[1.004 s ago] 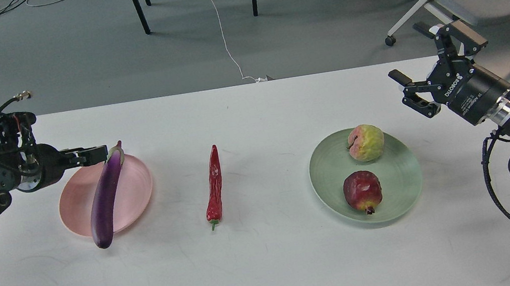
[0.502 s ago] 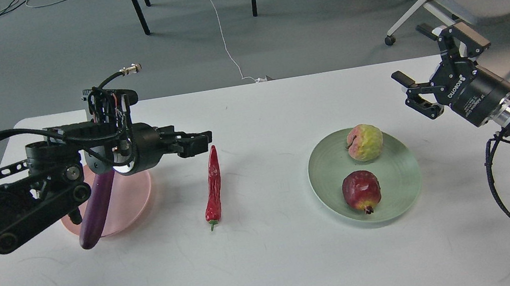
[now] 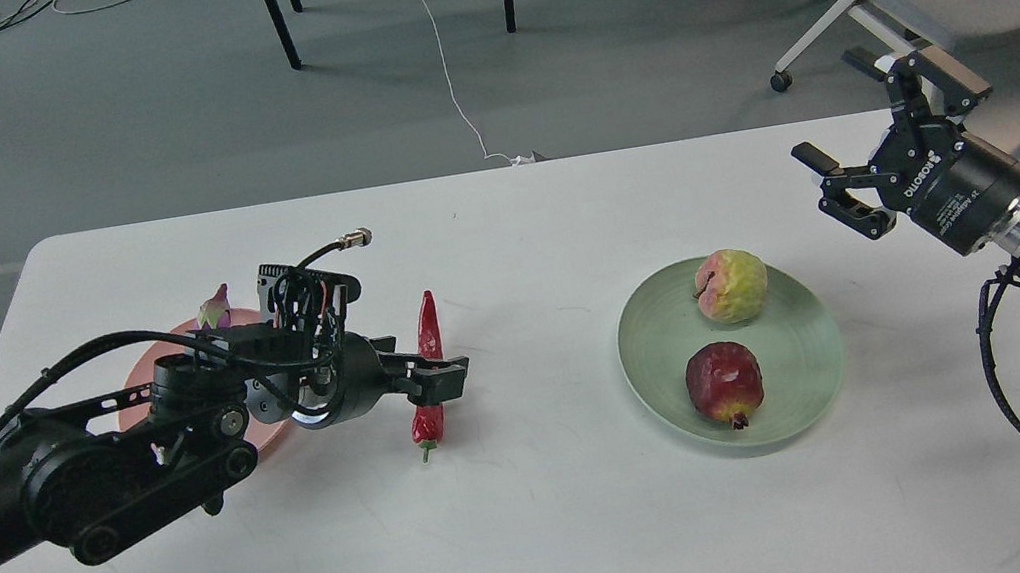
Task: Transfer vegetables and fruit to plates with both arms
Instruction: 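Move the left gripper to the red chili pepper and grasp it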
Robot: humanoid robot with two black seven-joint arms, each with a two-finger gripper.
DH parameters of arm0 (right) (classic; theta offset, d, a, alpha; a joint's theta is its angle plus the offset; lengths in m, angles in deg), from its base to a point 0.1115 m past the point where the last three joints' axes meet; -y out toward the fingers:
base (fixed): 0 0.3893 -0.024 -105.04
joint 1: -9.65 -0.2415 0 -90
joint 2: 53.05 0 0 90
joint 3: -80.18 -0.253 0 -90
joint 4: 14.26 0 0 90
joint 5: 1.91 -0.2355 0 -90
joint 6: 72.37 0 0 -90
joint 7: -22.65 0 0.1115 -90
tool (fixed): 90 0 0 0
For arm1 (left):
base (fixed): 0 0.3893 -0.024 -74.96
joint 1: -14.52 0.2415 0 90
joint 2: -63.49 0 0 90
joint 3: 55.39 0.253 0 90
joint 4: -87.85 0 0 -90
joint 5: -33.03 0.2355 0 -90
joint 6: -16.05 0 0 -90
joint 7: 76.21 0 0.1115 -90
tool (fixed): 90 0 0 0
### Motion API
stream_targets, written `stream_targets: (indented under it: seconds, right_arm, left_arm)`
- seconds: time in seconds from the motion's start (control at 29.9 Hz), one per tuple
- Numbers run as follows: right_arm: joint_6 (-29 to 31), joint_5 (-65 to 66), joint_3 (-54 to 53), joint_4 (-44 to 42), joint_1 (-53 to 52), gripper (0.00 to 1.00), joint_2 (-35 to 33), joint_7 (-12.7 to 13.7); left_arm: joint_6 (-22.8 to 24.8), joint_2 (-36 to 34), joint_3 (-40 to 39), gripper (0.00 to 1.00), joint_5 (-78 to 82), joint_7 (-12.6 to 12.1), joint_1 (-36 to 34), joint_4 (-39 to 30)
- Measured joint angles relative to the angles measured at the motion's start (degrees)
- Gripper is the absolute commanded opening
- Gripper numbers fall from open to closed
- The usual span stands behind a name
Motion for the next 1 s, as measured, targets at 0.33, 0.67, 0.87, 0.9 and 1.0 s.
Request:
stream_targets:
  seconds: [0.33, 0.67, 0.87, 0.9, 1.0]
  right_arm:
    - [0.0, 0.0, -0.05, 0.0, 0.11, 0.99, 0.0, 0.0]
    - [0.0, 0.0, -0.23, 0.0, 0.12, 0.99, -0.13, 0.0]
    - [0.0, 0.0, -0.36, 0.0, 0.32, 0.99, -0.16, 0.0]
    - [0.0, 0.0, -0.36, 0.0, 0.33, 0.99, -0.16, 0.0]
    - [0.0, 0.0, -0.37, 0.0, 0.35, 0.99, -0.16, 0.0]
  left_arm:
    - [0.0, 1.4, 0.05, 0.96, 3.05, -0.29, 1.86, 2.49]
    - [0.04, 2.52, 0.04, 0.78, 4.25, -0.38, 2.96, 3.74]
    - [0.22, 2.53, 0.08, 0.5, 4.57, -0.39, 3.06, 4.05]
    - [0.24, 2.53, 0.11, 0.43, 4.83, -0.38, 3.07, 4.05]
    - [0.61, 2.51, 0.12, 0.26, 5.3, -0.38, 3.12, 4.05]
